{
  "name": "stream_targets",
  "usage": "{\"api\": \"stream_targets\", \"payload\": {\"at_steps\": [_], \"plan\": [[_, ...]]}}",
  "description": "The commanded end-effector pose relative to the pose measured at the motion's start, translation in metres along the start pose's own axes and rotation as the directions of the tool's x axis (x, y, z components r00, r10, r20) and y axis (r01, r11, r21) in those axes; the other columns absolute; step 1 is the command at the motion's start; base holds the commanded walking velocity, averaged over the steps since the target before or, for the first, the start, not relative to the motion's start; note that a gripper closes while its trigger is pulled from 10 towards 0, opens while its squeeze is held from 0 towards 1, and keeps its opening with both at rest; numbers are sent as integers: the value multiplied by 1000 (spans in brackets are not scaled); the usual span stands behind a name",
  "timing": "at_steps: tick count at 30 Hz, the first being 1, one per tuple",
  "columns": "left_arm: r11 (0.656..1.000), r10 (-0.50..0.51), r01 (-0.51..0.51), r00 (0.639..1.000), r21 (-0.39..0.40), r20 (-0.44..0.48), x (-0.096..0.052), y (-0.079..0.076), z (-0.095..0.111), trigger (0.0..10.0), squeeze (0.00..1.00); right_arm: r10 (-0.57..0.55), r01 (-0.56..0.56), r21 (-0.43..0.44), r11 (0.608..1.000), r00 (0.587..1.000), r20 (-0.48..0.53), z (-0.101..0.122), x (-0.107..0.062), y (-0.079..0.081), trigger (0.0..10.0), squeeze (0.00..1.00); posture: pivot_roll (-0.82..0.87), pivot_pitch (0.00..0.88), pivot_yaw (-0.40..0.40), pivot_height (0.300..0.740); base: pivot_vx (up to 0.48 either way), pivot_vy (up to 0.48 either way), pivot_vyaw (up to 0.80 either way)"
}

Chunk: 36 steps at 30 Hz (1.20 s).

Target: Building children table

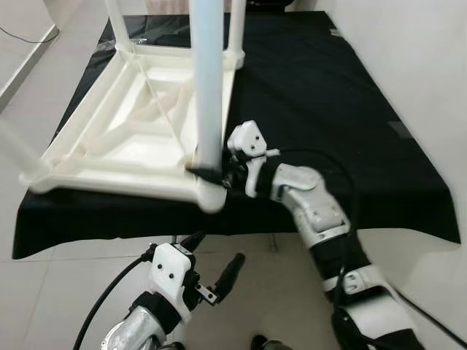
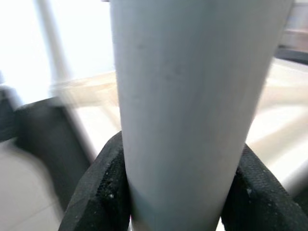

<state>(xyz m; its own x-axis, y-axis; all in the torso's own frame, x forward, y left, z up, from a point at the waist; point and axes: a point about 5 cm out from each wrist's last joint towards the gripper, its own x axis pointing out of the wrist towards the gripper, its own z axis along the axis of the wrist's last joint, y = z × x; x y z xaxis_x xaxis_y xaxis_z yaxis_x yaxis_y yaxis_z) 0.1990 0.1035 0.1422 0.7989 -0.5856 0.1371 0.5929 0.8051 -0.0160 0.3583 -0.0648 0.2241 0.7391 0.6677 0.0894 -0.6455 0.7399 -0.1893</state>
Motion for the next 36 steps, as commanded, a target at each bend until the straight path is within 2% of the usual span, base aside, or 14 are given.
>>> {"api": "stream_targets", "payload": {"at_steps": [1, 3, 8, 11, 13, 14, 15, 16, 20, 21, 22, 23, 26, 36], "plan": [[1000, 1, -1, 1000, -12, -21, -2, -1, -4, 10000, 0, -197, 201, -2, 980, 956, -216, -50, -22, -6, 0, 0, 42, 274, -66, 740, 0, 0, 0], [1000, 1, -1, 1000, -10, -20, -1, -1, -5, 10000, 0, -241, 244, -11, 970, 947, -213, -52, -23, -2, 0, 0, 41, 264, -66, 740, 0, 0, 0], [1000, -4, 4, 1000, -4, -22, 2, 1, -8, 10000, 0, -329, 327, -38, 944, 931, -157, -40, -8, -1, 0, 0, 37, 246, -68, 740, 0, 0, 0], [1000, 14, -14, 999, 7, -32, 1, 5, -12, 10000, 0, -430, 427, -49, 903, 895, -117, -26, 10, -15, 0, 0, 51, 225, -72, 740, 0, 0, 0], [1000, 20, -19, 999, 7, -33, 0, 6, -12, 10000, 0, -459, 456, -46, 889, 881, -117, -24, 12, -17, 0, 0, 51, 225, -72, 740, 0, 0, 0], [999, 34, -33, 999, 10, -36, -1, 9, -13, 10000, 0, -512, 509, -54, 859, 852, -115, -21, 15, -23, 9176, 0, 59, 217, -72, 740, 0, 0, 0], [999, 34, -33, 999, 10, -36, -1, 9, -13, 10000, 0, -512, 509, -54, 859, 852, -115, -21, 15, -23, 9176, 0, 59, 217, -72, 740, 0, 0, 0], [999, 39, -38, 999, 12, -37, -2, 10, -13, 10000, 0, -539, 536, -56, 842, 835, -109, -21, 15, -26, 10000, 0, 59, 217, -72, 740, 0, 0, 0], [999, 46, -46, 998, 16, -34, -1, 12, -13, 10000, 0, -604, 599, -73, 797, 790, -103, -21, 11, -38, 10000, 0, 57, 207, -71, 740, 0, 0, 0], [999, 47, -47, 998, 17, -28, 1, 13, -13, 10000, 0, -638, 633, -74, 770, 764, -102, -22, 8, -45, 10000, 263, 51, 207, -68, 740, 0, 0, 0], [999, 47, -47, 998, 17, -28, 1, 13, -13, 10000, 0, -638, 633, -74, 770, 764, -102, -22, 8, -45, 10000, 263, 51, 207, -68, 740, 0, 0, 0], [999, 47, -46, 999, 16, -26, 2, 13, -13, 10000, 0, -642, 640, -58, 767, 760, -104, -23, 7, -46, 10000, 1000, 47, 208, -67, 740, 0, 0, 0], [999, 46, -45, 999, 16, -22, 3, 14, -13, 10000, 0, -630, 632, -18, 775, 770, -100, -23, 9, -45, 10000, 1000, 37, 209, -62, 740, 0, 0, 0], [998, 55, -54, 998, 40, -31, 5, 19, -12, 10000, 0, -471, 467, 93, 879, 882, 17, -20, 2, -28, 10000, 1000, 18, 212, -51, 740, 0, 0, 0]]}}
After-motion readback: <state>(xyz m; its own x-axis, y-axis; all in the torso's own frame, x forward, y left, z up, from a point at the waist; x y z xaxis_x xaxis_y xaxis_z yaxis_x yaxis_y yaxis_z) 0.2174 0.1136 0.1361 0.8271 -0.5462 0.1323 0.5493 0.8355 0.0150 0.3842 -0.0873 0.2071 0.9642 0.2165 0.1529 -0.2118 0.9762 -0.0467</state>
